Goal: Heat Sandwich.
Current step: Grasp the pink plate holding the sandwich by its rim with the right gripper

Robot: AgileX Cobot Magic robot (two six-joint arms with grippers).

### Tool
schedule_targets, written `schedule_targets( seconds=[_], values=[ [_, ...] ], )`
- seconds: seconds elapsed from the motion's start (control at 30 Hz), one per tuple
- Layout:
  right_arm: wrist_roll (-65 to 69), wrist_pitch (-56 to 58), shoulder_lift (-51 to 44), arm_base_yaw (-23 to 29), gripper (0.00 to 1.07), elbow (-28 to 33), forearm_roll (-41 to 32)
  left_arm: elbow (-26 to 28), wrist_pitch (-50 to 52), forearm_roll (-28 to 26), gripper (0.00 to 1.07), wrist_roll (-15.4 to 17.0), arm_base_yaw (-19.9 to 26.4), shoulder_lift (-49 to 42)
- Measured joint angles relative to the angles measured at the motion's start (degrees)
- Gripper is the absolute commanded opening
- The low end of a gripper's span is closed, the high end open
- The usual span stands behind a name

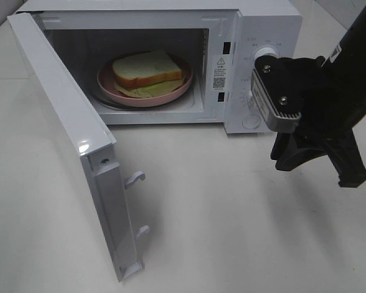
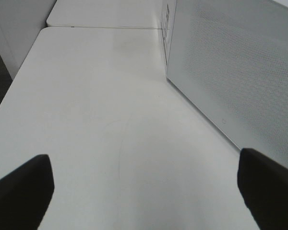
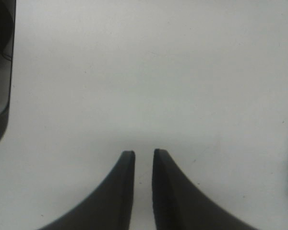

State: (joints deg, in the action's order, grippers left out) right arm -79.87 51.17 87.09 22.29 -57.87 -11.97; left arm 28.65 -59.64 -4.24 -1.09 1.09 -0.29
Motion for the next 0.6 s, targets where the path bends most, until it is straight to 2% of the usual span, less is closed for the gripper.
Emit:
schedule_targets(
  seconds=[0.1, 0.17, 0.2, 0.27, 0.33, 0.37, 0.4, 0.43, 0.47, 0.5, 0.6],
  values=[
    [-3.0, -0.9, 0.0, 0.0, 0.22, 0.0, 1.1, 0.0, 0.0, 0.0, 0.98, 0.0, 0.0, 0.0],
    [-4.4, -3.2, 0.0, 0.0, 0.32, 0.0, 3.1, 0.0, 0.0, 0.0, 0.98, 0.0, 0.0, 0.0],
    [-4.4, -3.2, 0.0, 0.0, 0.32, 0.0, 3.1, 0.0, 0.0, 0.0, 0.98, 0.0, 0.0, 0.0],
    [-4.5, -4.6, 0.0, 0.2, 0.42, 0.0, 4.2, 0.0, 0.0, 0.0, 0.98, 0.0, 0.0, 0.0],
    [-4.1, -5.7, 0.0, 1.4, 0.57, 0.0, 6.7, 0.0, 0.0, 0.0, 0.98, 0.0, 0.0, 0.0],
    [-4.1, -5.7, 0.0, 1.4, 0.57, 0.0, 6.7, 0.0, 0.0, 0.0, 0.98, 0.0, 0.0, 0.0],
    [-3.6, -5.8, 0.0, 2.1, 0.62, 0.0, 7.6, 0.0, 0.0, 0.0, 0.98, 0.0, 0.0, 0.0],
    [-2.2, -6.0, 0.0, 2.6, 0.68, 0.0, 8.8, 0.0, 0.0, 0.0, 0.98, 0.0, 0.0, 0.0],
    [1.0, -6.5, 0.0, 3.7, 0.80, 0.0, 11.1, 0.0, 0.0, 0.0, 0.98, 0.0, 0.0, 0.0],
    [1.0, -6.5, 0.0, 3.7, 0.80, 0.0, 11.1, 0.0, 0.0, 0.0, 0.98, 0.0, 0.0, 0.0],
    [8.8, -8.3, 0.0, 5.6, 0.94, 0.0, 15.2, 0.0, 0.0, 0.0, 0.98, 0.0, 0.0, 0.0]
  ],
)
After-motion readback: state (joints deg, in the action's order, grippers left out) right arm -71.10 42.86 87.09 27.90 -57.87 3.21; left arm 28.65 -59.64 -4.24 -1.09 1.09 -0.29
